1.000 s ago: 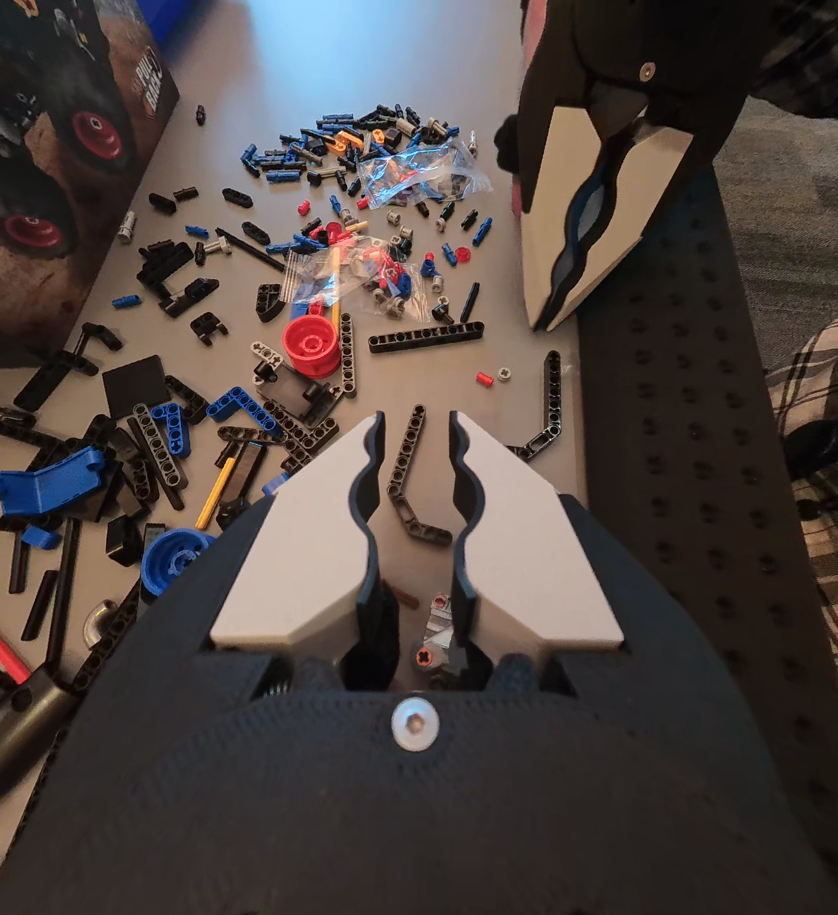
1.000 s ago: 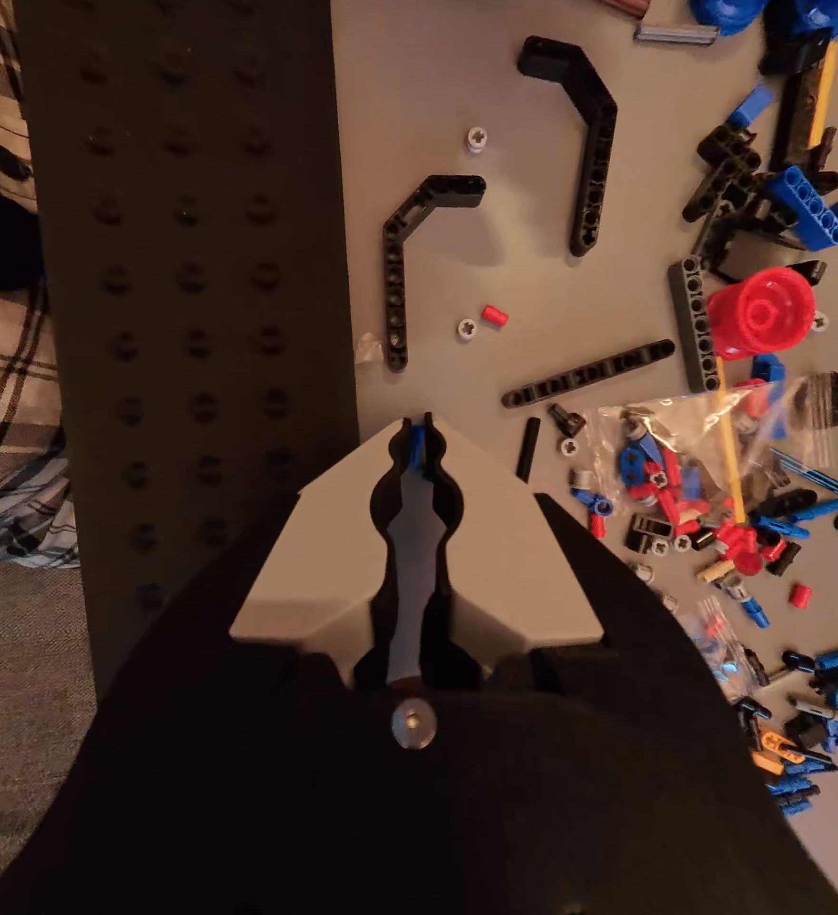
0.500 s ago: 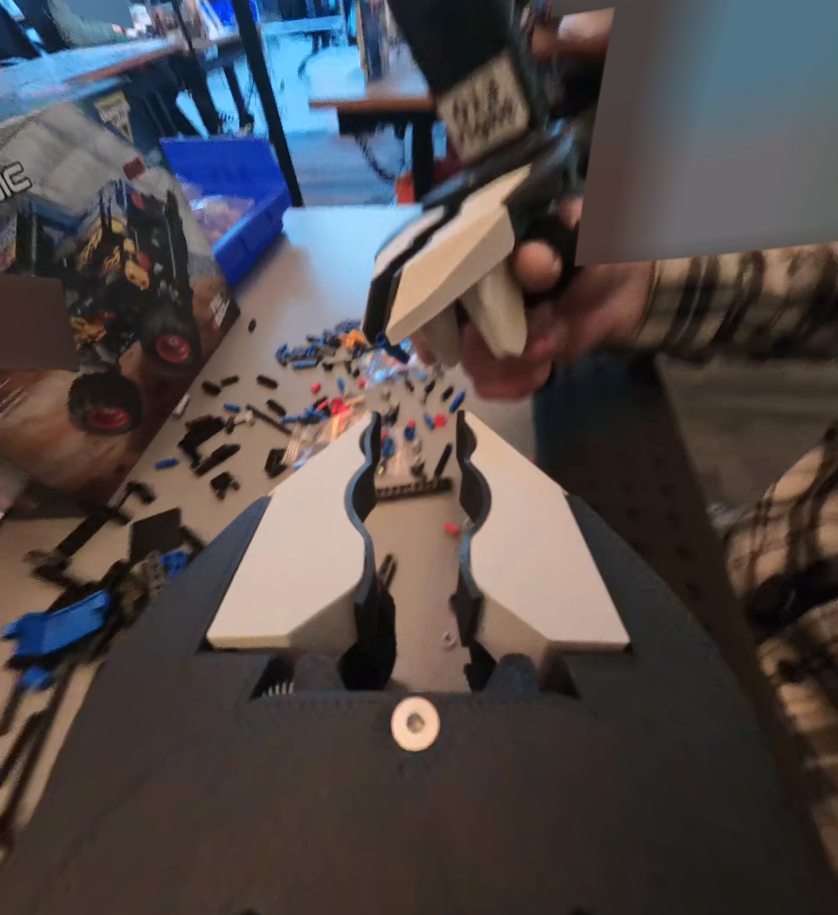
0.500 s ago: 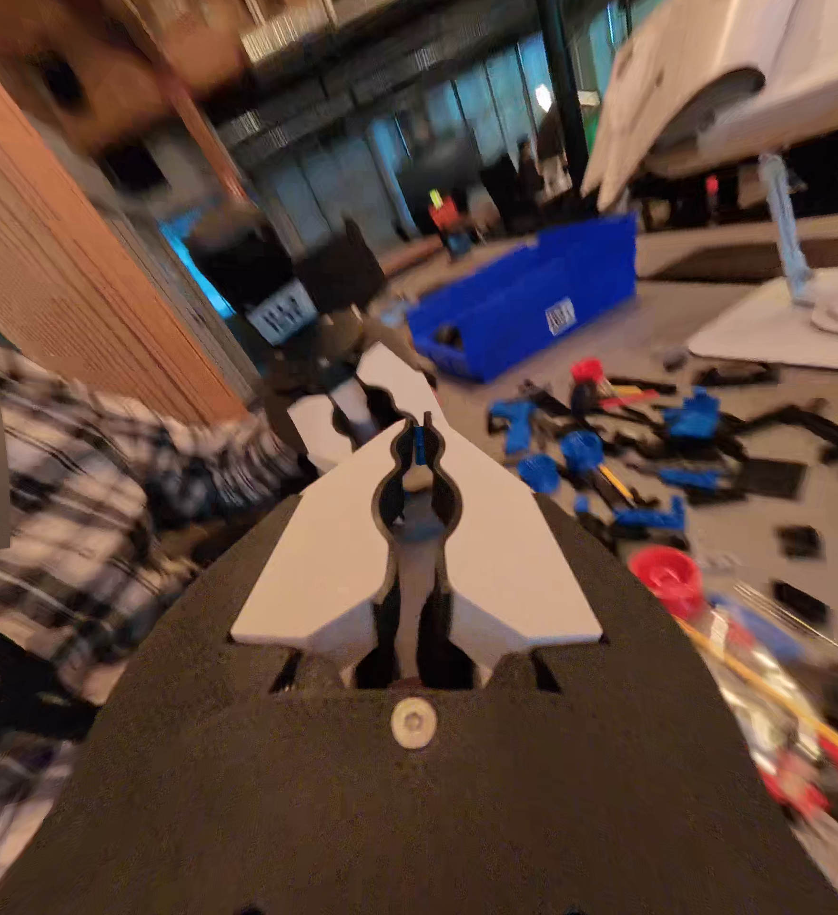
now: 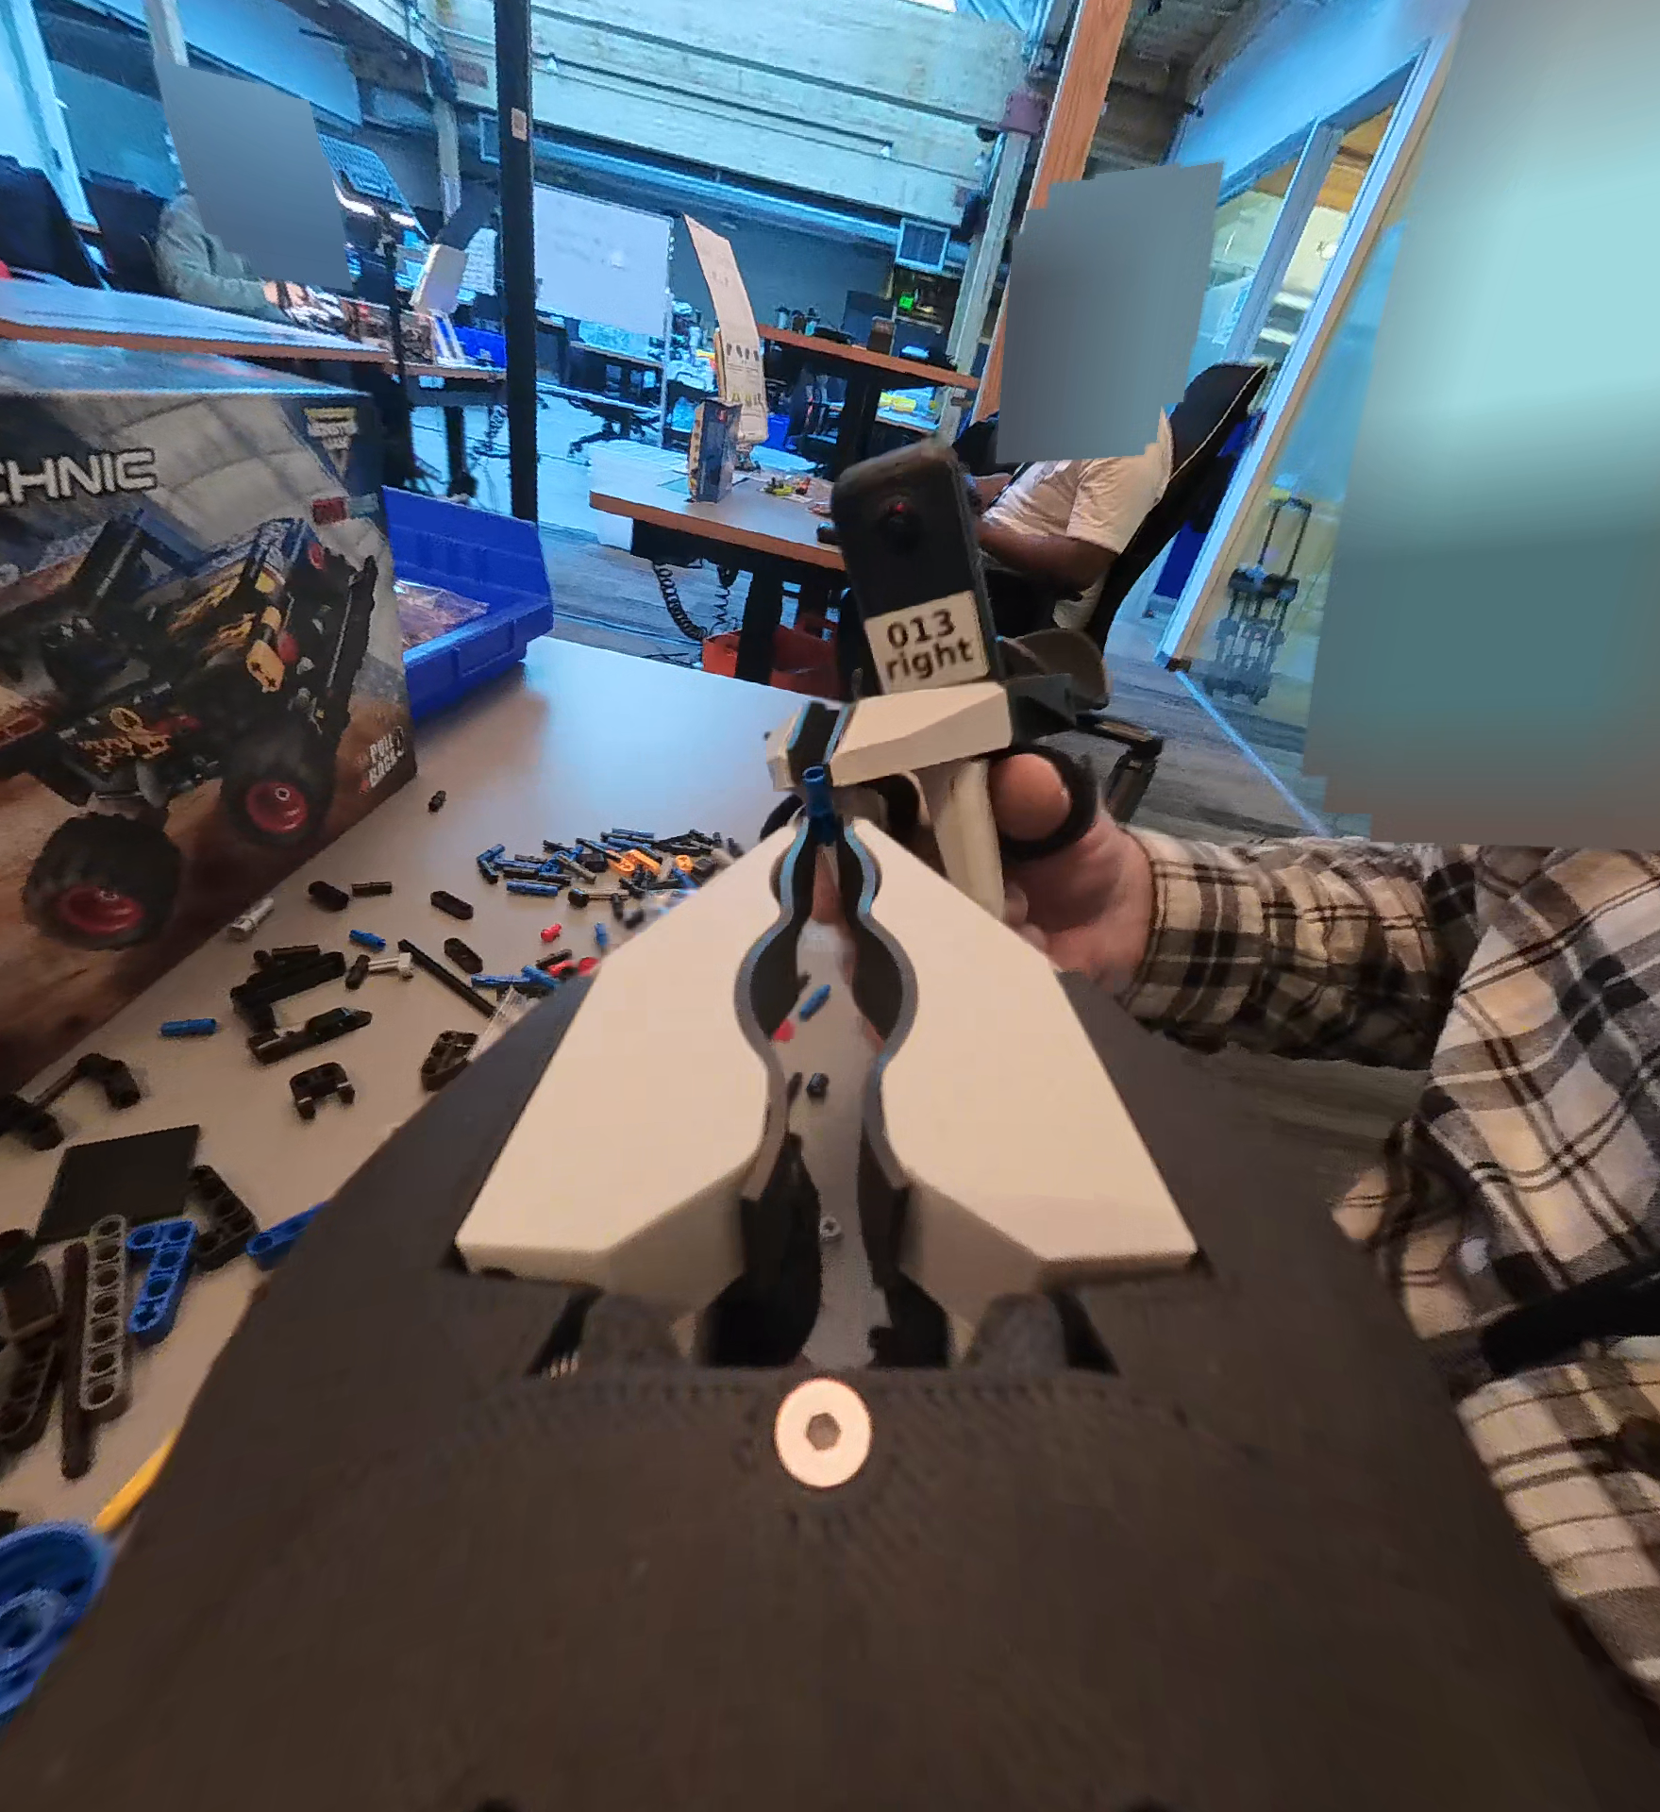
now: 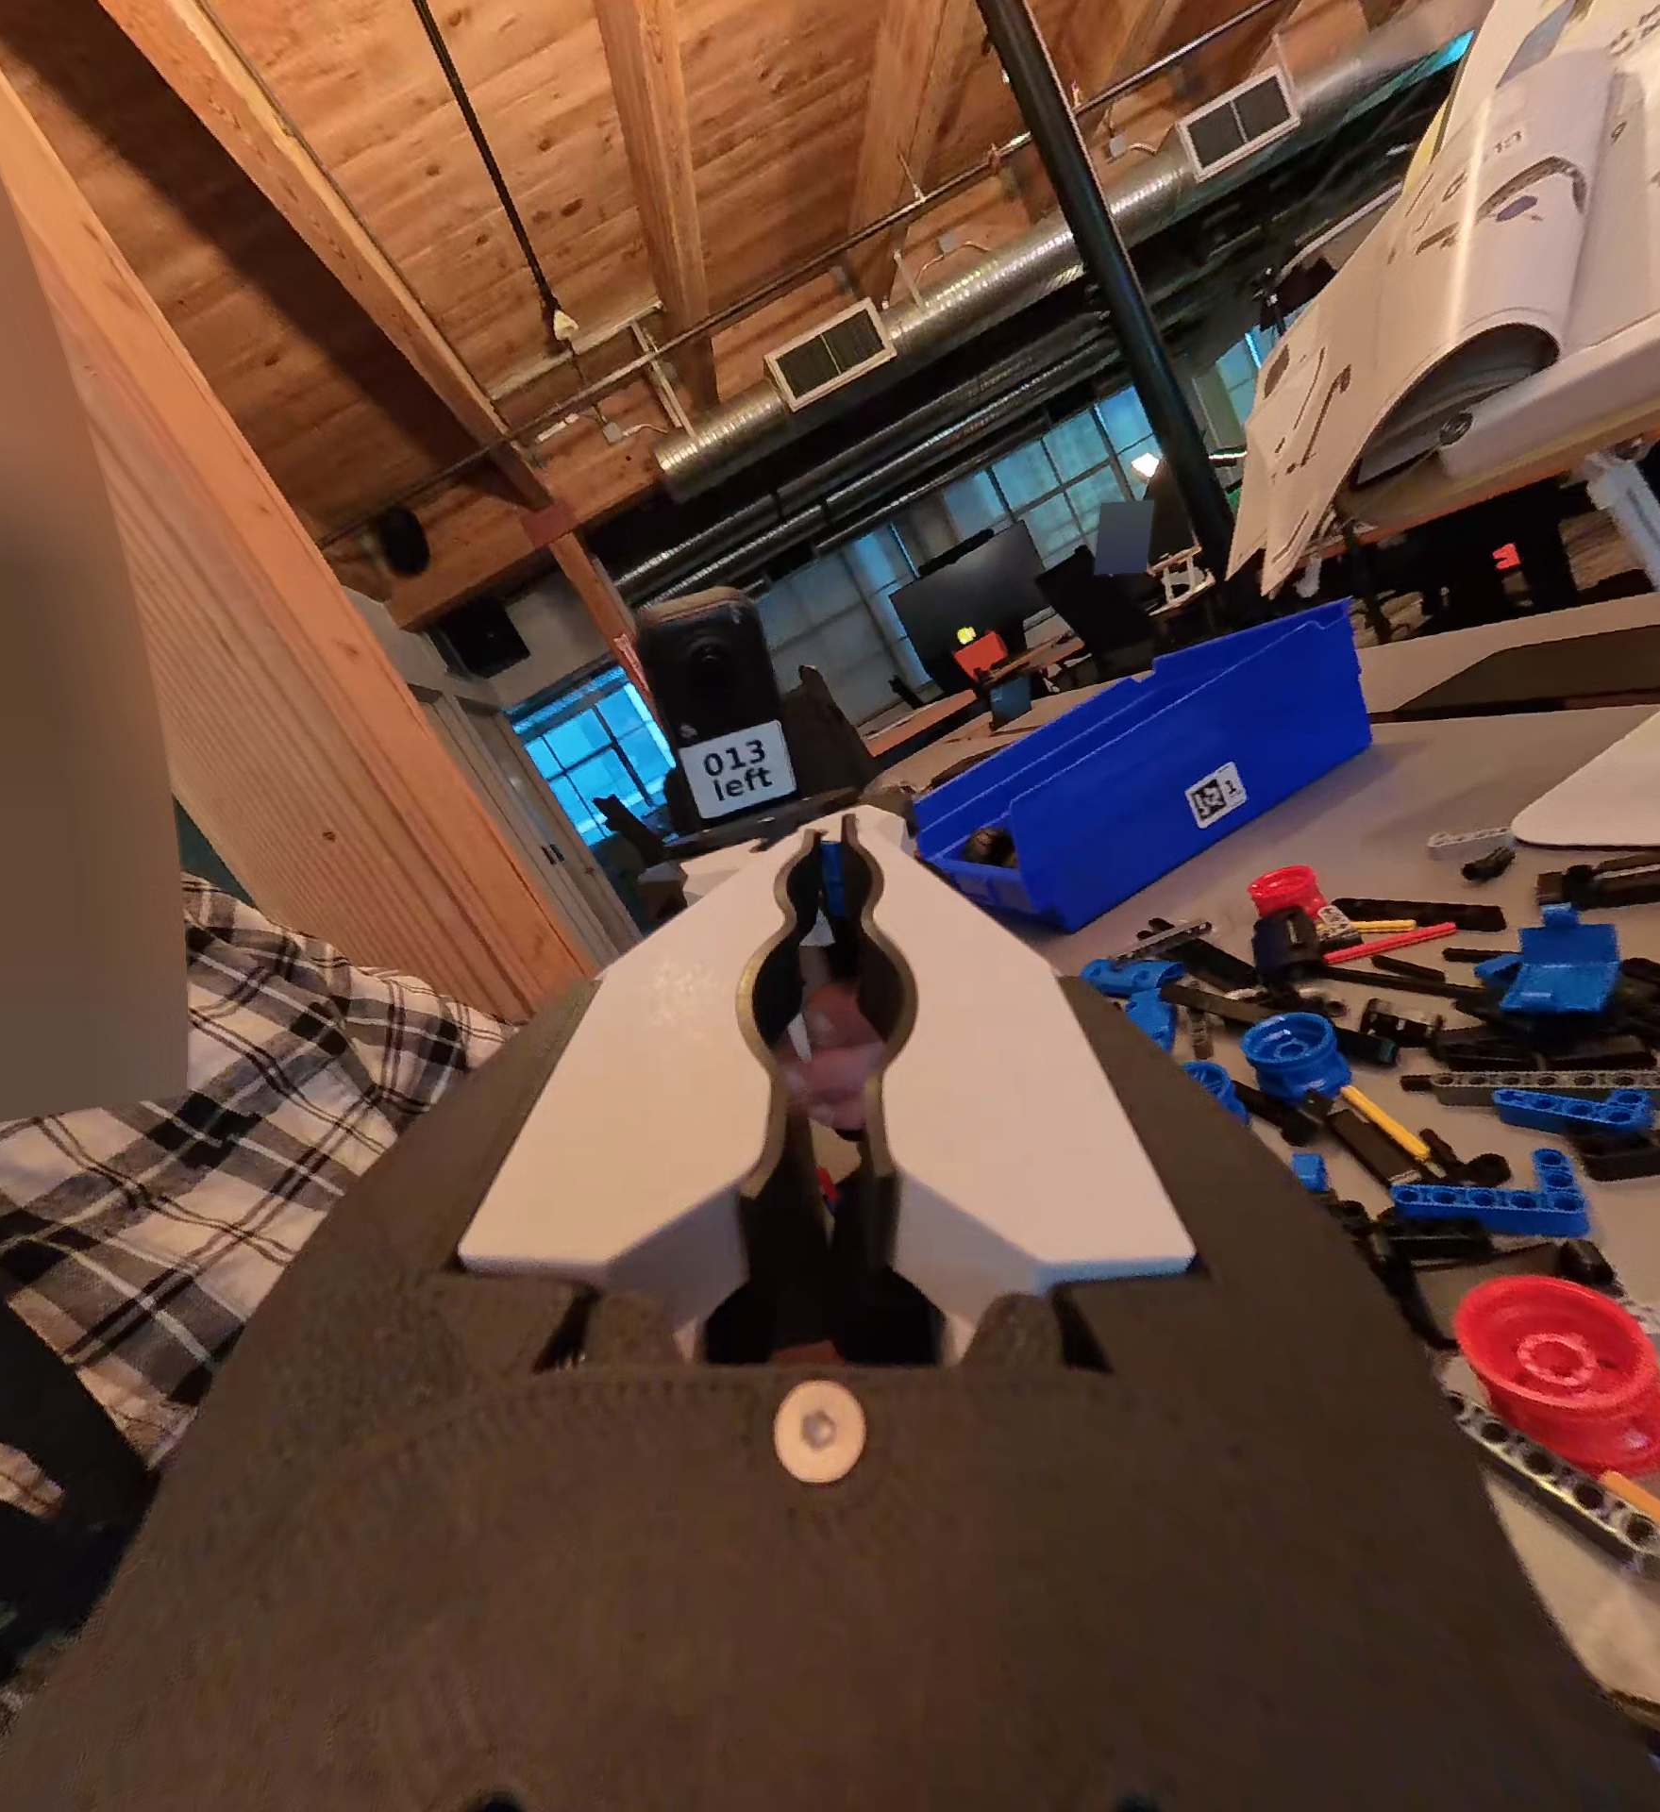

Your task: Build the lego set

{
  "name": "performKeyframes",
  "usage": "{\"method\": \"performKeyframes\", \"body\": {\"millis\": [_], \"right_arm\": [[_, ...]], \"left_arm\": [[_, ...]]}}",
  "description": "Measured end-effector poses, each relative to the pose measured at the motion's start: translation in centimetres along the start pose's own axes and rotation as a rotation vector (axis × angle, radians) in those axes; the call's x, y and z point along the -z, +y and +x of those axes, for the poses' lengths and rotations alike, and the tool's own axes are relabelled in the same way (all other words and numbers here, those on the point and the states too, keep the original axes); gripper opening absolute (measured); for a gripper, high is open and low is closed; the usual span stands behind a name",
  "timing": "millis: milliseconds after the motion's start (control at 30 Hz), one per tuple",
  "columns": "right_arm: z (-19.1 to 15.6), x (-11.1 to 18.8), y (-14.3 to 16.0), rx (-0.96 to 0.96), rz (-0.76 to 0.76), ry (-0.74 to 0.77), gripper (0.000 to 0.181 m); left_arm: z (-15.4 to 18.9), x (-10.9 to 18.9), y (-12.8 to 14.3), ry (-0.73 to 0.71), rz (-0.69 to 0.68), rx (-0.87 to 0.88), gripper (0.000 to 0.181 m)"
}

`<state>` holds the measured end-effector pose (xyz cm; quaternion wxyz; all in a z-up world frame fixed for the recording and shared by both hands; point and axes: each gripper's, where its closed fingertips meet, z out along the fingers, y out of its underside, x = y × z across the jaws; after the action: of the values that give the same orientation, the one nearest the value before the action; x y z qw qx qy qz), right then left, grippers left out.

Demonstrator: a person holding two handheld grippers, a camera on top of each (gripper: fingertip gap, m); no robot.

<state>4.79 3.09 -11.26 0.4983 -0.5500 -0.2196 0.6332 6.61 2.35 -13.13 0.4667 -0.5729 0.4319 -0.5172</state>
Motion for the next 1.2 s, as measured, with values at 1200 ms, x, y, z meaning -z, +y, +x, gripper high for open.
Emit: {"method": "performKeyframes", "body": {"millis": [1200], "right_arm": [[4.6,2.1,4.8,0.574,-0.831,0.317,0.002]], "left_arm": [[-4.3,2.4,6.5,-0.278,-0.666,-0.668,0.009]]}}
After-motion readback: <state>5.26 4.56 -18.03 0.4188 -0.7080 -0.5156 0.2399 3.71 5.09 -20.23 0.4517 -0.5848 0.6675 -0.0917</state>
